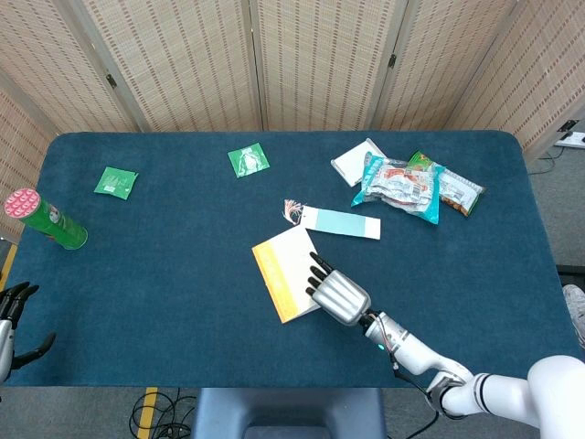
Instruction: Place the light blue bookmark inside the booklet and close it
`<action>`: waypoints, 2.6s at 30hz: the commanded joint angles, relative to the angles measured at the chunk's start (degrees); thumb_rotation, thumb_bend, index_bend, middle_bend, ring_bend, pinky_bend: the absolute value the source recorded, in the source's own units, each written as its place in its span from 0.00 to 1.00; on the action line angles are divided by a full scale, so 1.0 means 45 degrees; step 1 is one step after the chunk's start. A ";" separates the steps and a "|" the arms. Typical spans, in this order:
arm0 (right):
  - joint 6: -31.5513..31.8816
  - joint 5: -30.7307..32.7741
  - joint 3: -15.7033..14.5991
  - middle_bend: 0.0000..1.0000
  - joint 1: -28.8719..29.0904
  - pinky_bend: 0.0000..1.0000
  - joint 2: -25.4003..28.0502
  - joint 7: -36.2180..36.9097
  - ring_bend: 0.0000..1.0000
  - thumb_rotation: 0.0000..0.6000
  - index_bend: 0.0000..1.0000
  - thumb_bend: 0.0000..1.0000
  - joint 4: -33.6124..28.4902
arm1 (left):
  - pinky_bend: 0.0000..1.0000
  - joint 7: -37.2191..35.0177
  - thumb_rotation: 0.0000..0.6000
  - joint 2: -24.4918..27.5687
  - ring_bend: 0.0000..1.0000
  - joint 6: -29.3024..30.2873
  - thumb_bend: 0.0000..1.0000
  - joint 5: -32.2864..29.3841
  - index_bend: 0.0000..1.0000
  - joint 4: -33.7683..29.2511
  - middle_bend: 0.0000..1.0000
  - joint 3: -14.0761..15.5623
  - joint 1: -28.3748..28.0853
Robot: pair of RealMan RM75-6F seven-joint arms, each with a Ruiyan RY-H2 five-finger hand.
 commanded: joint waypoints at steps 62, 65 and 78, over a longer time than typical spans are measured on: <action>0.0914 -0.3121 0.0255 0.00 0.2200 0.03 0.0024 0.2346 0.00 1.00 0.00 0.01 -0.1515 | 0.20 -0.0073 1.00 0.0318 0.15 0.0273 0.27 -0.0015 0.19 -0.0232 0.16 0.0056 0.0363; 0.1121 -0.2824 0.0414 0.00 0.2019 0.03 0.0280 0.2390 0.00 1.00 0.00 0.01 -0.1699 | 0.20 -0.0081 1.00 0.0322 0.15 0.0293 0.27 -0.0010 0.19 -0.0221 0.16 0.0055 0.0377; 0.0099 -0.0031 0.0387 0.05 0.0748 0.13 0.1997 0.1558 0.03 1.00 0.00 0.06 -0.2296 | 0.20 -0.0123 1.00 0.0255 0.15 0.0227 0.27 0.0036 0.19 -0.0089 0.16 0.0072 0.0353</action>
